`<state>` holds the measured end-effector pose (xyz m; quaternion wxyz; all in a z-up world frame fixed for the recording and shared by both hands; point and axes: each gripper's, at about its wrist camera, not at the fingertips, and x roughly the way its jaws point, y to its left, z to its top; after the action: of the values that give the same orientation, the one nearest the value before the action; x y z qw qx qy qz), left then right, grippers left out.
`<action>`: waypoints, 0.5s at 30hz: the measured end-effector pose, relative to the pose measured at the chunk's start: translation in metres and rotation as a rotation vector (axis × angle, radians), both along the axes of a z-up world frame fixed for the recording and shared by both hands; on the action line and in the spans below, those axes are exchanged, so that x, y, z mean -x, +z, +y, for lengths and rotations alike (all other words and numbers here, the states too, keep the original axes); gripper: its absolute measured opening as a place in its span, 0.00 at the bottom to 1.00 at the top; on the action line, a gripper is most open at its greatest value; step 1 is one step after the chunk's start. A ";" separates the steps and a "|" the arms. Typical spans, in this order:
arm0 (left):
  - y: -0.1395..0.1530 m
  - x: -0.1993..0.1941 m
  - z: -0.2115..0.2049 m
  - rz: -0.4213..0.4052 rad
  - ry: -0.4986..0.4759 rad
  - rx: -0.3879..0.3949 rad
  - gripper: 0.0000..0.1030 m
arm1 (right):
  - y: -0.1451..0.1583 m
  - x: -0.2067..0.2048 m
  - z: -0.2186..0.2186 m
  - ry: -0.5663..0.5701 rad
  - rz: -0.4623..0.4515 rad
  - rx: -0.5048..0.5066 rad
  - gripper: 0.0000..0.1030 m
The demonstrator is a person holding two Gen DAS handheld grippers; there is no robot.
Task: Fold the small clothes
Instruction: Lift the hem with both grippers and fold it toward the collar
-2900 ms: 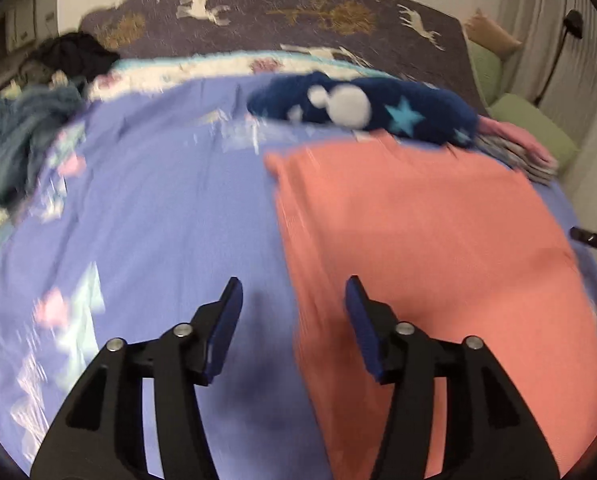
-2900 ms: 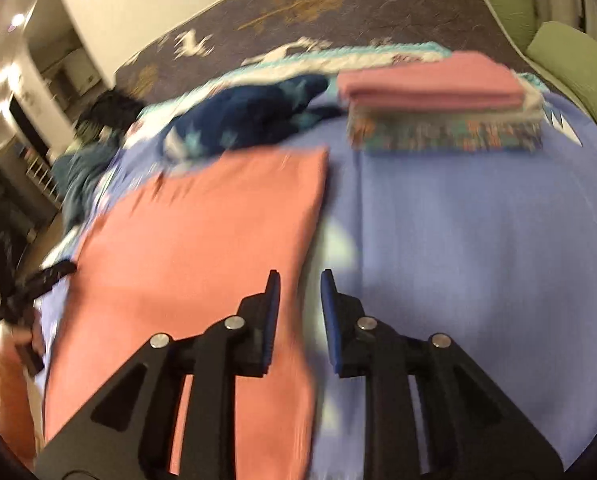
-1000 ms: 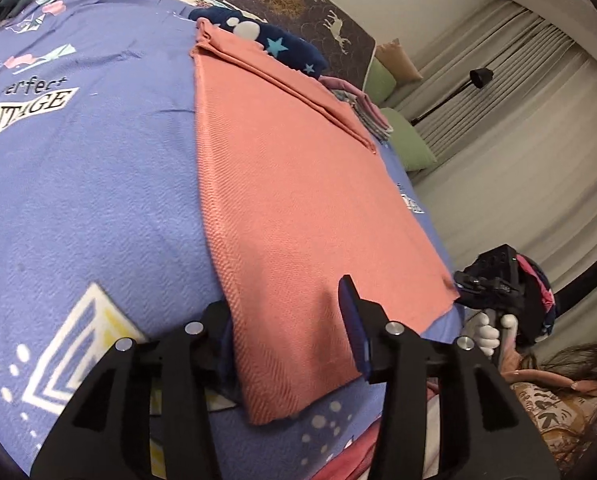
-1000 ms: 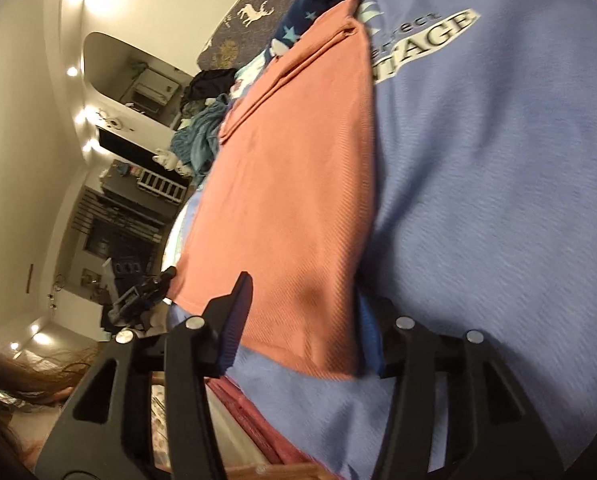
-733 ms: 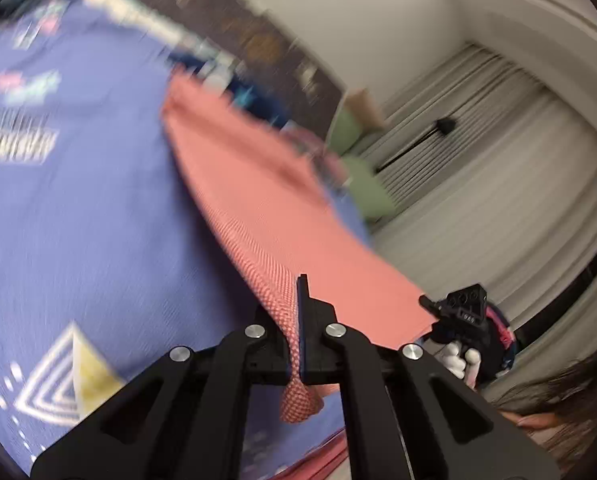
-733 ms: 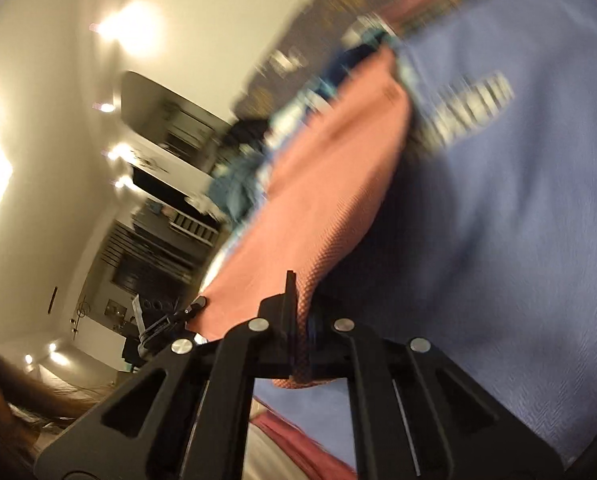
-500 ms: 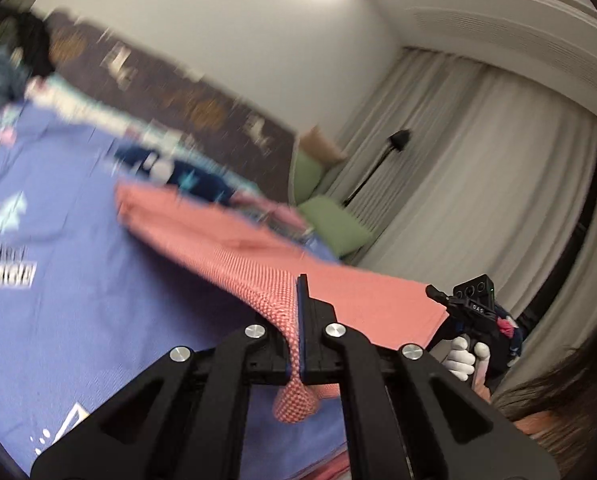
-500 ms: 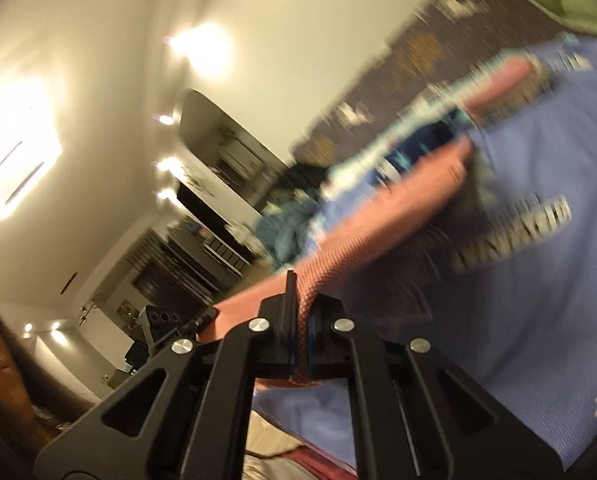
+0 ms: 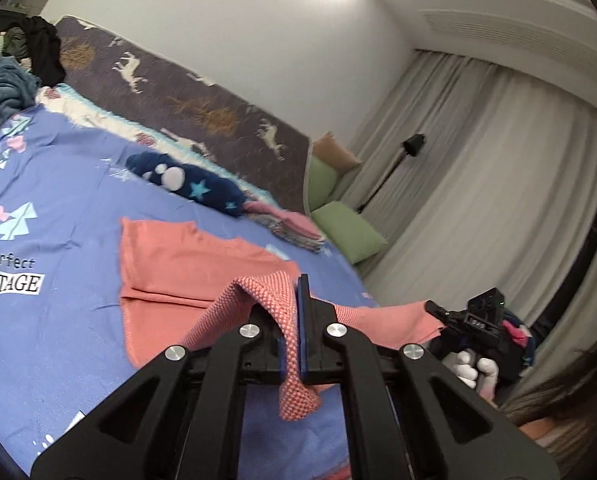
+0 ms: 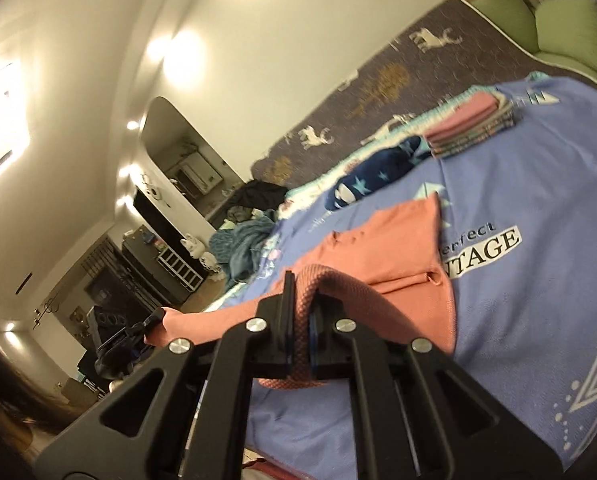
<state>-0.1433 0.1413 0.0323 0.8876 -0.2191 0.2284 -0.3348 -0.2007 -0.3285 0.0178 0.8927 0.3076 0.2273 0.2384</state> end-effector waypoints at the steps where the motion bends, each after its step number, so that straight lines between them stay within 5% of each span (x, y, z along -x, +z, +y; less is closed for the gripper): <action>1: -0.002 -0.003 -0.001 0.008 0.008 -0.009 0.05 | -0.003 -0.006 0.001 -0.001 0.011 0.002 0.07; 15: -0.009 -0.089 -0.009 0.074 0.028 -0.019 0.07 | -0.007 -0.105 0.016 0.021 0.081 0.051 0.08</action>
<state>-0.0540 0.1323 0.0237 0.8852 -0.2258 0.2611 -0.3119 -0.0959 -0.3123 0.0111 0.8878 0.2916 0.2726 0.2290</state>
